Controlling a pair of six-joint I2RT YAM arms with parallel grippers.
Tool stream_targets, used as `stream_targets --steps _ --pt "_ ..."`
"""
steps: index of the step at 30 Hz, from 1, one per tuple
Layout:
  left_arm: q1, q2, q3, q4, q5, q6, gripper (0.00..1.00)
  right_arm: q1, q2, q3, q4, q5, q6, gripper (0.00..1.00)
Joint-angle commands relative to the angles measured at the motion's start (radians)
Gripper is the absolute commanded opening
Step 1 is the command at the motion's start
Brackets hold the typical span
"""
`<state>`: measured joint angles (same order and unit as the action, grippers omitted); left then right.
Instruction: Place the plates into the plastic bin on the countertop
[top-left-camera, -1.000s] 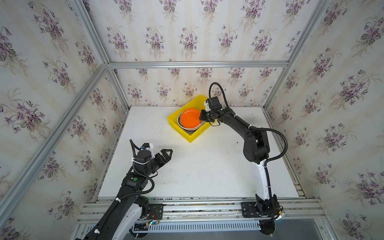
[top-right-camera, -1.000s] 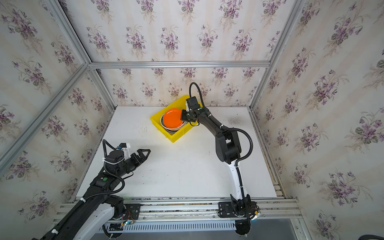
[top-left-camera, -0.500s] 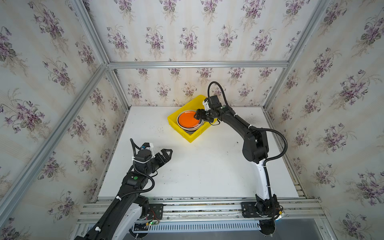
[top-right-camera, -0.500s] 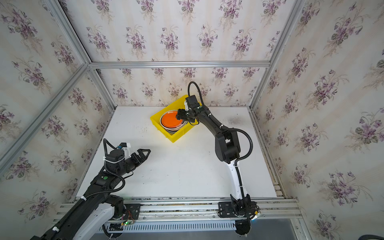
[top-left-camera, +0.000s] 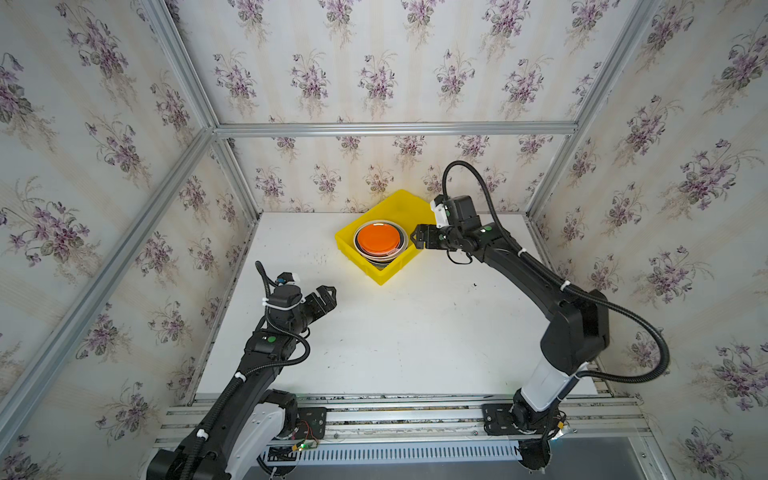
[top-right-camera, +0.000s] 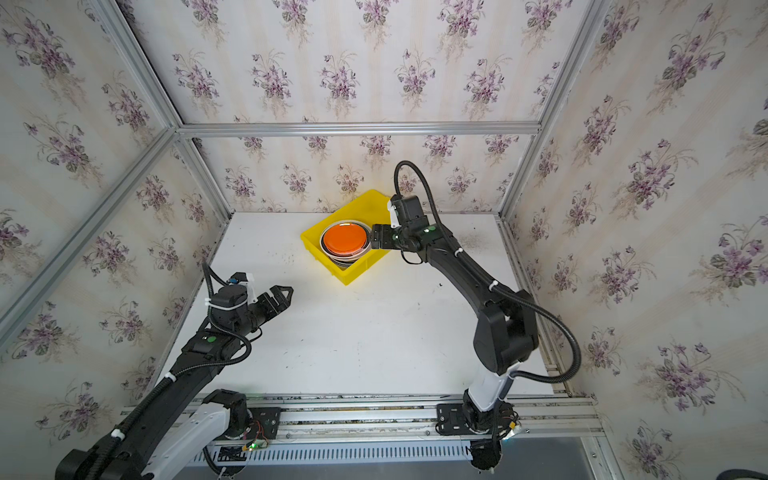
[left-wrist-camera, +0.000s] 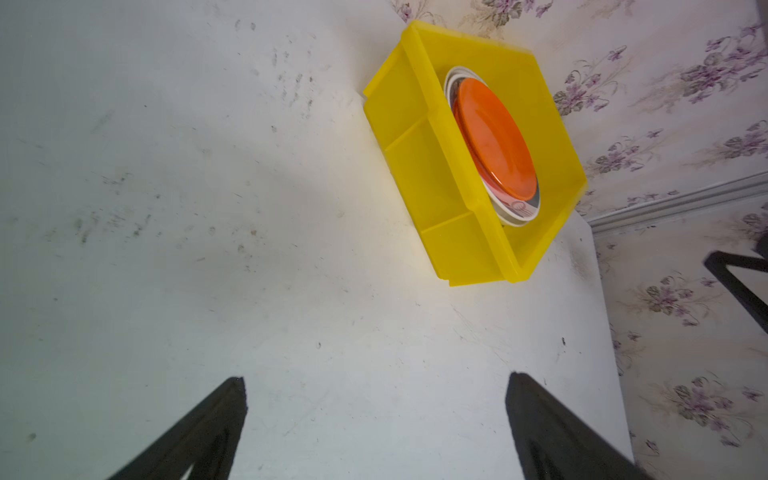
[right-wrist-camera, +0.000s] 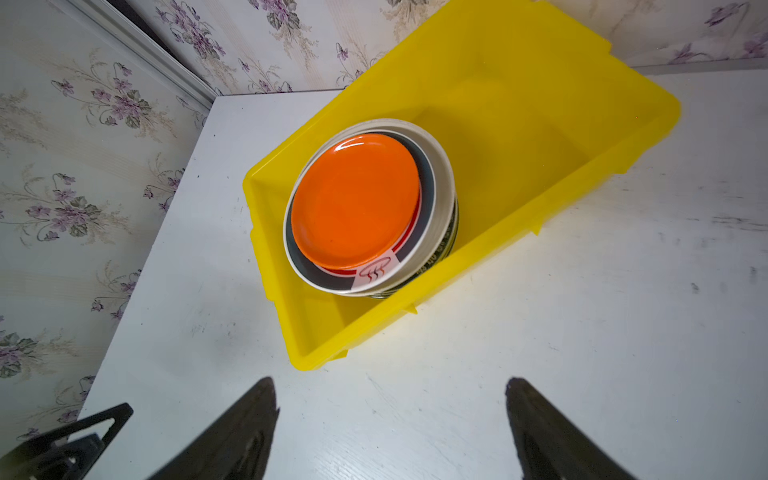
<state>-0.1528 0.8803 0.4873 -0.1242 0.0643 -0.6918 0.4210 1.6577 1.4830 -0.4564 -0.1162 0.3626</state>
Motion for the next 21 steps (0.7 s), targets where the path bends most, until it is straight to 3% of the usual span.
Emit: stream_targets --steps 1,10,13,17,21 --pt "0.005 0.024 0.003 0.031 -0.144 0.04 1.0 -0.016 -0.111 -0.139 0.11 0.094 -0.033 0.91" --pt "0.014 0.103 -0.047 0.31 -0.265 0.202 1.0 -0.169 -0.488 -0.656 0.405 0.218 -0.059 0.99" --pt "0.035 0.141 -0.039 0.329 -0.263 0.249 1.0 -0.189 -0.583 -0.774 0.47 0.319 -0.107 0.99" --pt "0.083 0.127 -0.055 0.37 -0.166 0.278 1.0 -0.189 -0.681 -0.906 0.563 0.434 -0.191 0.99" --pt "0.086 0.06 -0.082 0.38 -0.226 0.353 1.0 -0.189 -0.749 -1.01 0.636 0.533 -0.225 0.99"
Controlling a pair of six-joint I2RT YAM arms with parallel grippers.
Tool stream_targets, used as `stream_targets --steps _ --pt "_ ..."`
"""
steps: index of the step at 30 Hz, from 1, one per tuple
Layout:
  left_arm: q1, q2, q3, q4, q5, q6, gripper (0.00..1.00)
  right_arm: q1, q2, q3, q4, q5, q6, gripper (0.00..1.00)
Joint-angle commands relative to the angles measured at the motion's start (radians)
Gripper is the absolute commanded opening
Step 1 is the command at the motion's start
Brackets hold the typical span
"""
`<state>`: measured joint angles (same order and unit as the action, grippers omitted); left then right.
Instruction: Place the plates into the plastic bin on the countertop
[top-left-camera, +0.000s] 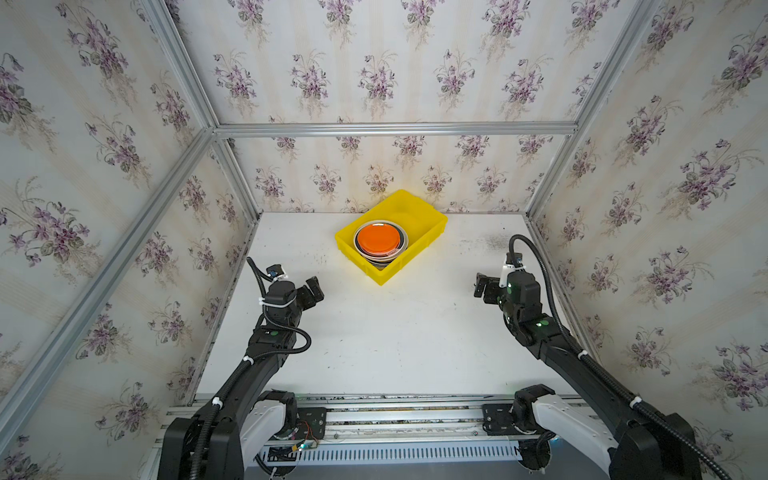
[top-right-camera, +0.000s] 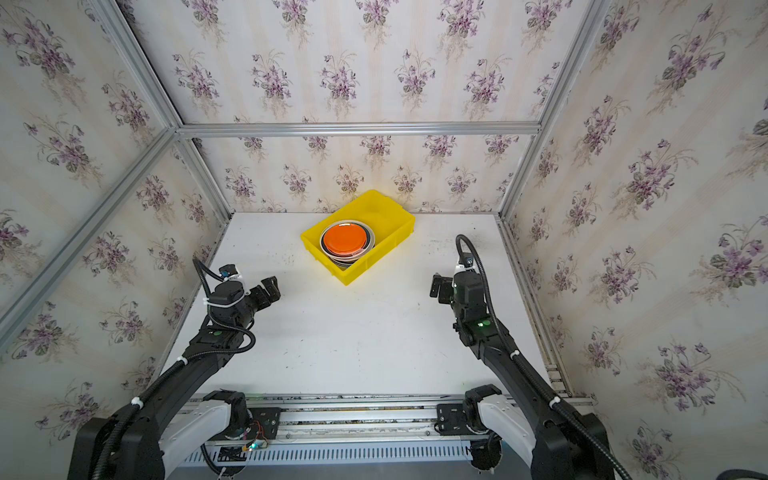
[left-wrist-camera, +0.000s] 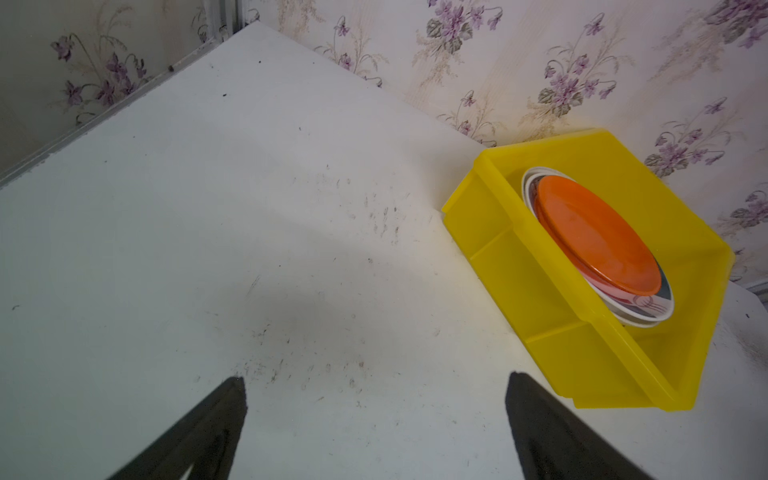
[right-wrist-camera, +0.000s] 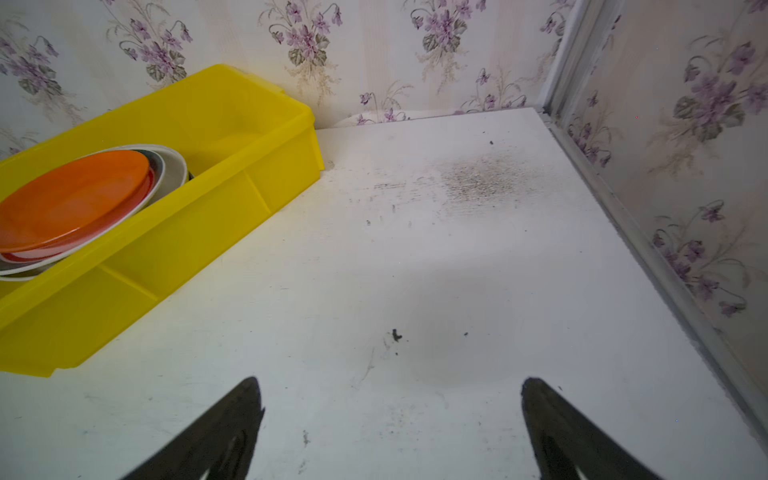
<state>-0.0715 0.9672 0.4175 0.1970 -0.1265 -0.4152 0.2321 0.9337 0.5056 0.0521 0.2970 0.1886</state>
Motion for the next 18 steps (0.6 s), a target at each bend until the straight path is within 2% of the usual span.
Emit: stream_targets --steps 1,6,10,13,15,18 --pt "0.009 -0.048 -0.02 0.058 -0.051 0.086 1.0 0.0 -0.035 -0.058 0.141 0.165 -0.046 0.99" --pt "0.009 -0.097 -0.085 0.172 -0.112 0.213 1.0 0.0 -0.008 -0.167 0.288 0.246 -0.034 0.99" --pt "0.01 -0.062 -0.252 0.508 -0.174 0.36 1.0 -0.002 0.037 -0.215 0.392 0.292 -0.055 0.99" --pt "0.01 0.015 -0.324 0.735 -0.227 0.37 1.0 -0.004 0.094 -0.269 0.549 0.302 -0.063 0.99" --pt "0.011 0.049 -0.308 0.763 -0.194 0.364 1.0 -0.01 0.163 -0.288 0.646 0.303 -0.06 0.99" --pt "0.013 0.175 -0.258 0.818 -0.146 0.392 1.0 -0.013 0.286 -0.298 0.795 0.296 -0.073 0.99"
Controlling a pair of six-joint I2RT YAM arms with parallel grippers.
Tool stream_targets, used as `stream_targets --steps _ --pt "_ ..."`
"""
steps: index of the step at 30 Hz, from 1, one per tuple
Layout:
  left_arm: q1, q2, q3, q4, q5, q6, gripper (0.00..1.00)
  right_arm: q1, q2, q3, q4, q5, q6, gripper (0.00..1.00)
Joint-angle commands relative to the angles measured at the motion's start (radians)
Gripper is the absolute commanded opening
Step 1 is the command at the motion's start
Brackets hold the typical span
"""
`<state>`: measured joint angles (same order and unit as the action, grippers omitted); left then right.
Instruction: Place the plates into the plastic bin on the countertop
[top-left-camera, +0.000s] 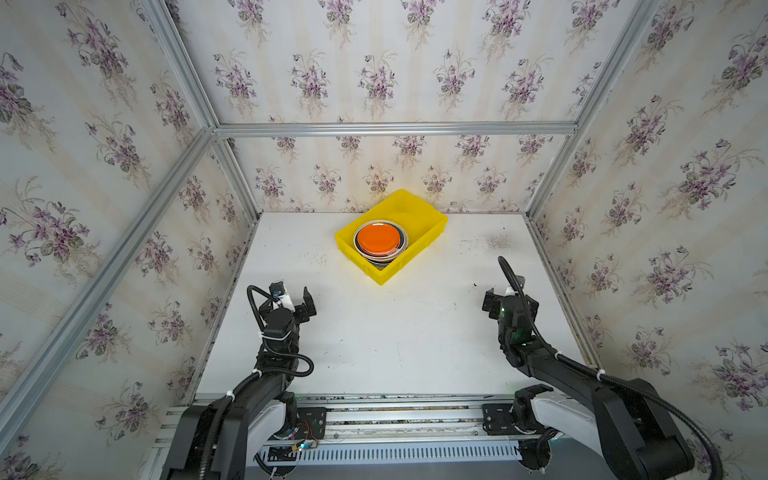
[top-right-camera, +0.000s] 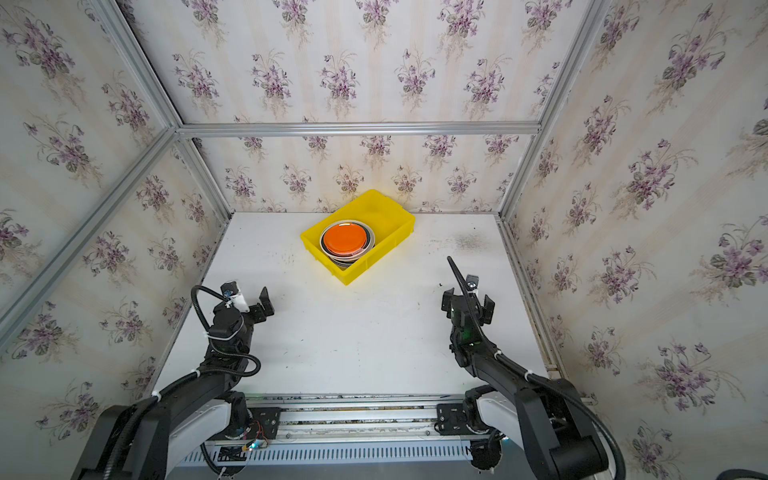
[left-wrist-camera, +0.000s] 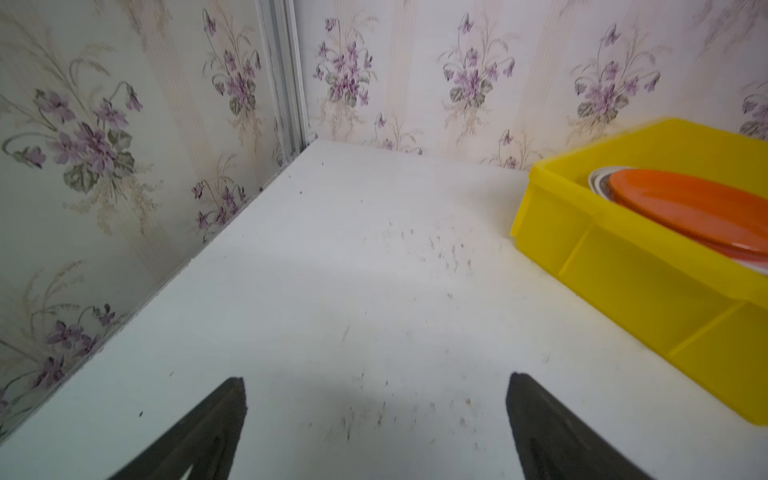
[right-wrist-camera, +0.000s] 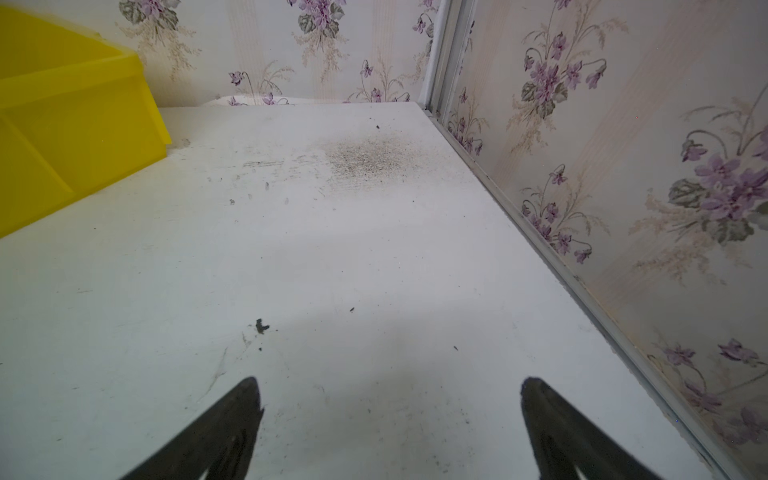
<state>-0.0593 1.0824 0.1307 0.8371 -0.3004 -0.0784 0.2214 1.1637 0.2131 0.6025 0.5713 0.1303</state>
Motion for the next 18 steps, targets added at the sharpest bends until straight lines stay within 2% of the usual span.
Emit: stream_targets --steps 1,4,5,8,11,13,15,18 --pt "0.001 0.106 0.05 0.177 0.029 0.055 1.0 -0.007 0.077 -0.008 0.28 -0.003 -0.02 0.99" --pt "0.001 0.222 0.088 0.199 0.055 0.067 1.0 -0.04 0.082 0.07 0.113 -0.025 0.025 0.99" --pt "0.0 0.246 0.102 0.207 0.056 0.076 1.0 -0.064 0.089 0.077 0.109 -0.053 0.043 0.99" --pt "0.001 0.228 0.139 0.101 0.058 0.066 1.0 -0.13 0.08 0.084 0.059 -0.134 0.094 0.99" --pt "0.001 0.242 0.131 0.14 0.058 0.072 1.0 -0.173 0.073 0.075 0.06 -0.187 0.119 0.99" --pt "0.003 0.235 0.142 0.107 0.064 0.067 1.0 -0.178 0.068 0.064 0.097 -0.187 0.068 0.99" --pt "0.005 0.24 0.141 0.119 0.069 0.069 1.0 -0.18 0.082 0.023 0.216 -0.147 0.006 0.99" --pt "0.007 0.238 0.142 0.114 0.072 0.068 1.0 -0.183 0.213 -0.004 0.436 -0.134 -0.021 1.0"
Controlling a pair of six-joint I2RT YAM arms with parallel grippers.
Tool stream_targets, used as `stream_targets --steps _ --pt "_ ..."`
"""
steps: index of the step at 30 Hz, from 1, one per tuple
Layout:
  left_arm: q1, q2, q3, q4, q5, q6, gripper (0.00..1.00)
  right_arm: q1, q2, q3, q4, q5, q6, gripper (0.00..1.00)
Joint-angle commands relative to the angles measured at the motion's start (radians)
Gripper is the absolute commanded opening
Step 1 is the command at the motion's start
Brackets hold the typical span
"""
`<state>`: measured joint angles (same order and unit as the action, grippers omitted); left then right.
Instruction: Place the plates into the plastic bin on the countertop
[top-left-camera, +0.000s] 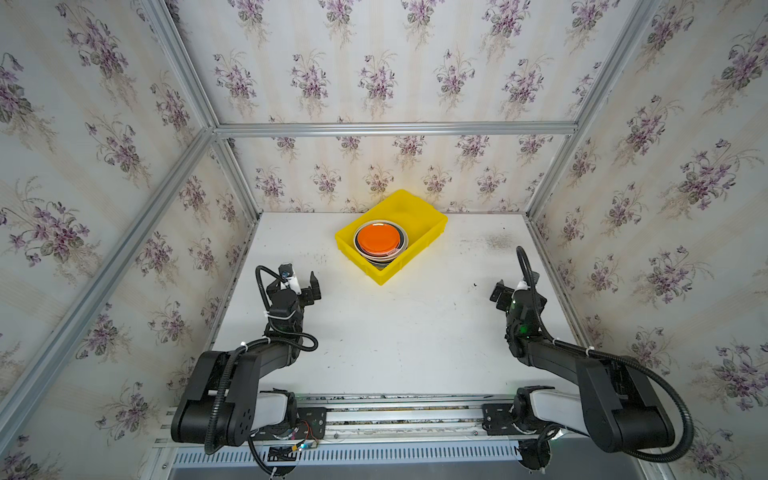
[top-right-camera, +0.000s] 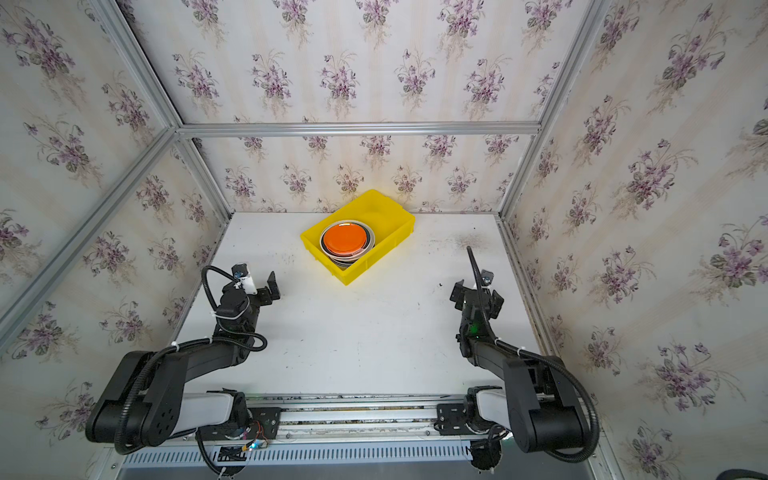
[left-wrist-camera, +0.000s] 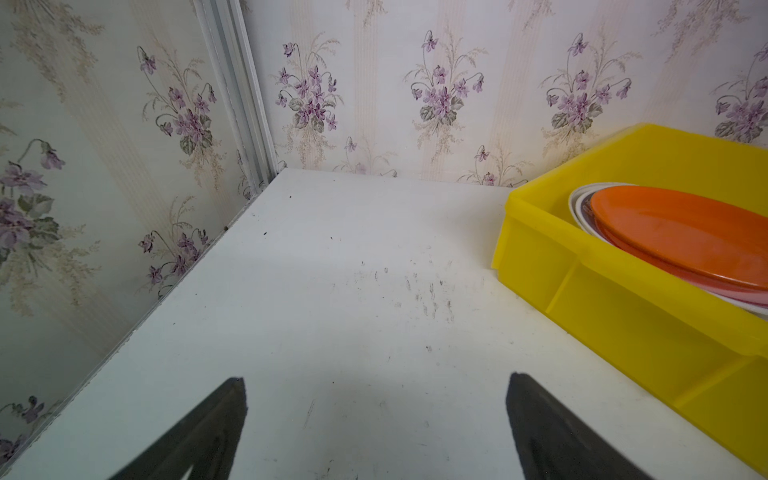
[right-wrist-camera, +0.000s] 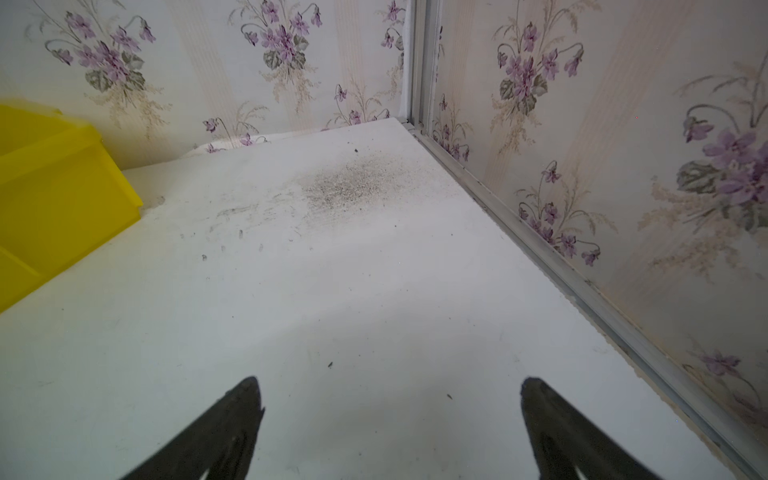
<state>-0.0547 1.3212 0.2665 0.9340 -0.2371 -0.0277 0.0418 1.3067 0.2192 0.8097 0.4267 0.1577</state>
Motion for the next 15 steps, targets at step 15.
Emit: stream_targets --steps 15 --pt "0.002 -0.005 0.004 0.017 0.021 0.021 1.0 0.001 0.24 0.127 0.186 -0.235 -0.166 0.98"
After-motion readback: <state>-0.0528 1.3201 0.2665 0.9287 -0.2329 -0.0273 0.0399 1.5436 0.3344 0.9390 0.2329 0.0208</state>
